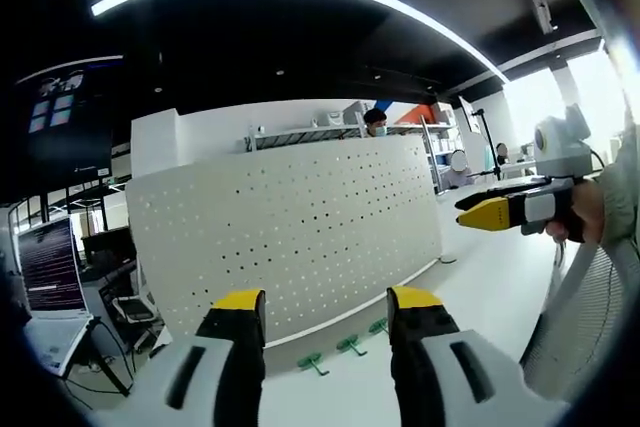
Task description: Insert the hook assembly into the mounting plate slot until the hook locks in place.
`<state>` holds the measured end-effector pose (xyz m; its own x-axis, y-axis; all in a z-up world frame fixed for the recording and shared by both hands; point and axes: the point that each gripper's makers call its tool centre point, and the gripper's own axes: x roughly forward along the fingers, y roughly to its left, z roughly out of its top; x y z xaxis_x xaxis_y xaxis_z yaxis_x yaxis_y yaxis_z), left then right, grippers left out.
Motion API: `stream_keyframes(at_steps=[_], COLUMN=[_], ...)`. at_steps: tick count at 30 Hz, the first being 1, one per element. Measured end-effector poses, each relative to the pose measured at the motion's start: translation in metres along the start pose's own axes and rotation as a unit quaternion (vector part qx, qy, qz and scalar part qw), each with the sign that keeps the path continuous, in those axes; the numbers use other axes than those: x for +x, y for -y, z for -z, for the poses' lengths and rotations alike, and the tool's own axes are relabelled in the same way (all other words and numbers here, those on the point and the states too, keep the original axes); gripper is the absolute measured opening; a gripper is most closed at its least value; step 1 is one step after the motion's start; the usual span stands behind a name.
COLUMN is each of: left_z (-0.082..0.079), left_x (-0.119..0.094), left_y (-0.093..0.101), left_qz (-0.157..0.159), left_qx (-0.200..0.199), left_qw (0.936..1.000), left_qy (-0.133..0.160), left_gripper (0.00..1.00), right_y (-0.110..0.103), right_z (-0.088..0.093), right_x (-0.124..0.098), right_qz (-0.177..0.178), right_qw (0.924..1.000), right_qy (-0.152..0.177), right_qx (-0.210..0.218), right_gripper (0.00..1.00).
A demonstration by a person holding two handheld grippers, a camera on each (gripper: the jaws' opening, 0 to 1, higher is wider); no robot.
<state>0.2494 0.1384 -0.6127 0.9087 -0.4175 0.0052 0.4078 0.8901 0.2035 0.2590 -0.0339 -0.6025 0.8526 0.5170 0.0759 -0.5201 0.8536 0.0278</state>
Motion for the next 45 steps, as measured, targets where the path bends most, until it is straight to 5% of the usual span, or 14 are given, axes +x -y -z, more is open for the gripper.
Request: stream_keyframes(at_steps=[17,25,30,36,45], left_z=[0.0,-0.018,-0.026,0.007,0.066], left_x=[0.003,0.014,0.031,0.052,0.082], left_y=[0.021,0.02,0.014,-0.006,-0.014], left_qz=[0.046,0.07,0.08,0.097,0.158], left_qx=[-0.001,-0.035,-0.019,0.041,0.073], left_qw=[0.9988,0.9969,0.9964,0.9923,0.9741], left_qy=[-0.014,-0.012,-0.019,-0.065,-0.145], left_gripper=[0.45,0.45,0.42,0.38,0.38], right_y=[-0.002,-0.002,-0.001,0.002,0.005], right_z=[-0.002,0.001,0.001,0.002,0.004], right_x=[0.001,0.001,0.002,0.001,0.002], right_qz=[-0.006,-0.01,-0.009,-0.005,0.0], right_qw=[1.0,0.9996,0.9995,0.9994,0.9993], right_qy=[0.004,-0.002,-0.001,-0.003,-0.007], right_qx=[0.007,0.027,0.031,0.034,0.036], right_gripper=[0.56,0.54,0.56,0.57,0.6])
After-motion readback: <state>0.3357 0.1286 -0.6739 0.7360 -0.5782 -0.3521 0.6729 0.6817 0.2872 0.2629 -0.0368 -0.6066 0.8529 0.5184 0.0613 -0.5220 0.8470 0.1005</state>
